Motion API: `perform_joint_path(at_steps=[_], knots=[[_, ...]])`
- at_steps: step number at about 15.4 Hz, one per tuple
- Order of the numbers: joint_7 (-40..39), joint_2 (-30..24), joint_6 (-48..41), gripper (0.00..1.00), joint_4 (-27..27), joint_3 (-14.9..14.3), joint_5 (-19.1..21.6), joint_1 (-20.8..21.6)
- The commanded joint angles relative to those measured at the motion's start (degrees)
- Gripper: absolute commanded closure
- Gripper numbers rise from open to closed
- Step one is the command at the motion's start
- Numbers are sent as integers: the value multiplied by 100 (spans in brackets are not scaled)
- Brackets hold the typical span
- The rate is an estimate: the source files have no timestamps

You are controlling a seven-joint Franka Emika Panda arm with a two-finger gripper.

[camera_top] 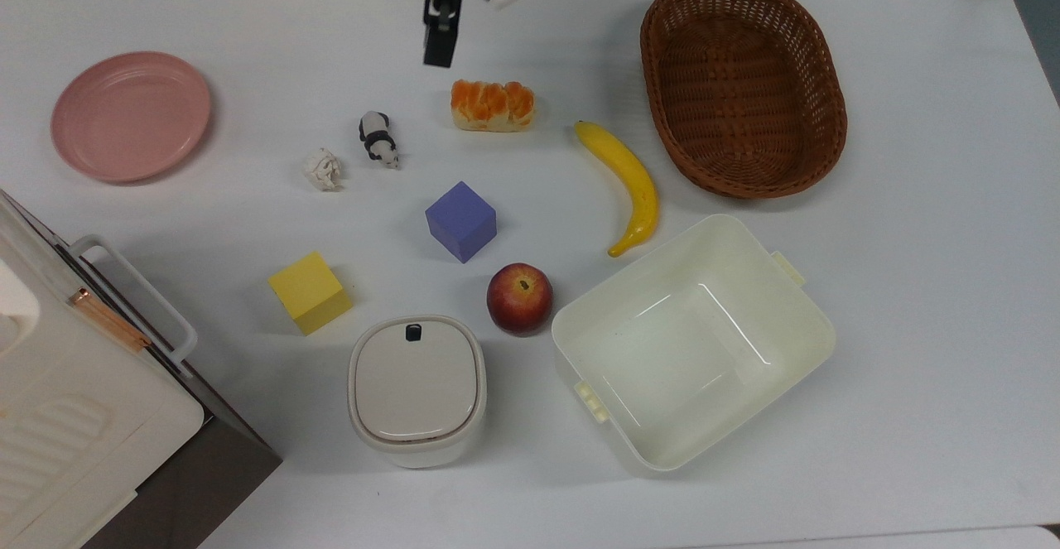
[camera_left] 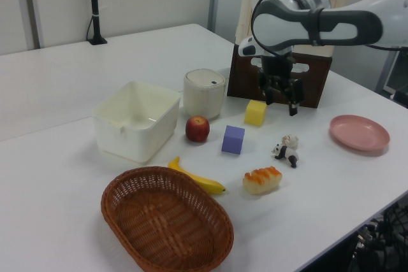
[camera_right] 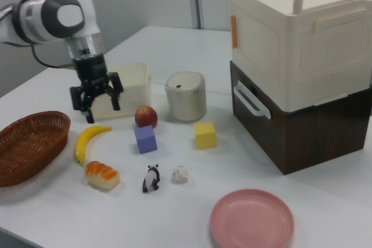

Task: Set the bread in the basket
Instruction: 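Move the open gripper over the bread roll and lower it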

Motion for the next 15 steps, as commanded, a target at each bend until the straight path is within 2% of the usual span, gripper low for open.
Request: perform_joint_path(at_steps=[1,4,6,12,15], knots=[[710,-586,847,0,-819,34,427,204],[958,-710,1859,0,-1619,61,400,292],[984,-710,2177,0,-1945,209,287,310],[993,-666,2301,0,-2280,254,146,310],[993,-578,2502,0,-2455,254,-91,310]])
